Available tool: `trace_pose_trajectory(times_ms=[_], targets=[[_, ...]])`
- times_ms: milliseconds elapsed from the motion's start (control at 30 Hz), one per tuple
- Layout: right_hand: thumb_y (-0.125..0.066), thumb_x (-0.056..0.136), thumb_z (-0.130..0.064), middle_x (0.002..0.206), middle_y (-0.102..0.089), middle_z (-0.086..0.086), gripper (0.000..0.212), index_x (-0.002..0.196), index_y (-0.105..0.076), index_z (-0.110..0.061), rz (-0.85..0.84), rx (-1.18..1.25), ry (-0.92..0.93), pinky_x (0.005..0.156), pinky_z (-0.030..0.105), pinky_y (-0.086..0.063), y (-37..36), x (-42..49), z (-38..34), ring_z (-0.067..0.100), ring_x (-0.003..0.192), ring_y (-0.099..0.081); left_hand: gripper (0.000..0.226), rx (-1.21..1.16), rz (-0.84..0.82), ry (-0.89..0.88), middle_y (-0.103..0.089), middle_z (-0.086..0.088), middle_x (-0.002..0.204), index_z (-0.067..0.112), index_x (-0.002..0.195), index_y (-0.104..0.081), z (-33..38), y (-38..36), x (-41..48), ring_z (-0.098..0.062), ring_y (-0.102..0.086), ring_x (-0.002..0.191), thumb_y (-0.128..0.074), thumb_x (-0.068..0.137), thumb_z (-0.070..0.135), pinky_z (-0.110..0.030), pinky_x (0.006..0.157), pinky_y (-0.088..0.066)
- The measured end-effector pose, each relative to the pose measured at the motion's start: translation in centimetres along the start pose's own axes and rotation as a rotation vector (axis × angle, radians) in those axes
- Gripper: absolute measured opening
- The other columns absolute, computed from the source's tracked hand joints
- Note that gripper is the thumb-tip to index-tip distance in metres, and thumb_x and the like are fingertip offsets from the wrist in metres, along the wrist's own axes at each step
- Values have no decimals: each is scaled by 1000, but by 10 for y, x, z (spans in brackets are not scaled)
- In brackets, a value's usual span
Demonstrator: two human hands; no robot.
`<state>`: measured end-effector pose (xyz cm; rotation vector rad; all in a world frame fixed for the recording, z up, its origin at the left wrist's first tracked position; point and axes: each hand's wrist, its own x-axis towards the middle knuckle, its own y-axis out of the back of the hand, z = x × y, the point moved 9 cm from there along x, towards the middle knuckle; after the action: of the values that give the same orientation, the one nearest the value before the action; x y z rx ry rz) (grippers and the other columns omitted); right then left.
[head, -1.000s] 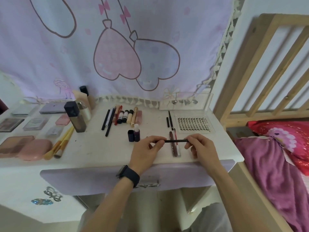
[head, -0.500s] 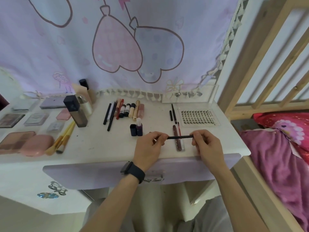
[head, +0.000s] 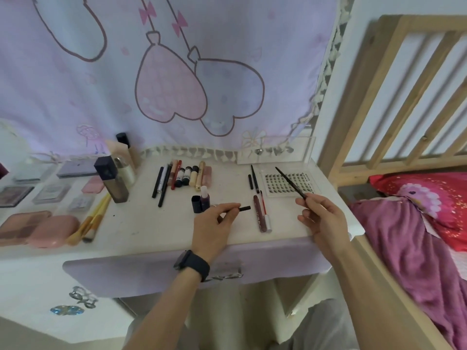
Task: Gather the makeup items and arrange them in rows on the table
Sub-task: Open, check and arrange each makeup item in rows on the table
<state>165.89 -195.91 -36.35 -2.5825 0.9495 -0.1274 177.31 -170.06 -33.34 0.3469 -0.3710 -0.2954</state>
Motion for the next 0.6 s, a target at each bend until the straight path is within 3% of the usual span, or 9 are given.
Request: trace_pose_trajectory(times_ms=[200, 333, 433, 600], targets=[[-49, 105, -4, 94, -77, 10, 24, 112, -71, -9, -57, -84, -65, 66, 25, -60, -4, 3, 5, 11, 66, -65, 23, 104, -114, -2, -65, 5, 95, 21, 116, -69, -2, -13, 2, -2, -59, 83, -50, 103, 20, -14, 75, -45], [-45, 108, -11, 99, -77, 13, 22, 111, -67, -6, -96, -226, -55, 68, 26, -60, -8, 4, 7, 12, 67, -66, 23, 34, -153, 28, -67, 11, 77, 28, 97, -61, 8, -9, 6, -2, -51, 53, -41, 106, 28, -24, 57, -45], [-47, 107, -15, 99, -77, 14, 18, 112, -59, -2, -125, -280, -80, 67, 28, -60, -11, 4, 8, 15, 66, -68, 17, 59, -199, -50, -70, 19, 79, 38, 99, -51, 36, 4, 13, -11, -56, 49, -36, 106, 33, -29, 54, -52], [-58, 102, -19, 96, -78, 9, 15, 109, -63, -7, -155, -415, -95, 64, 29, -60, -23, 2, 1, 22, 72, -73, 5, 137, -261, -63, -73, 16, 86, 34, 102, -44, 73, 26, 46, -12, -65, 54, -41, 105, 35, -19, 51, -45]])
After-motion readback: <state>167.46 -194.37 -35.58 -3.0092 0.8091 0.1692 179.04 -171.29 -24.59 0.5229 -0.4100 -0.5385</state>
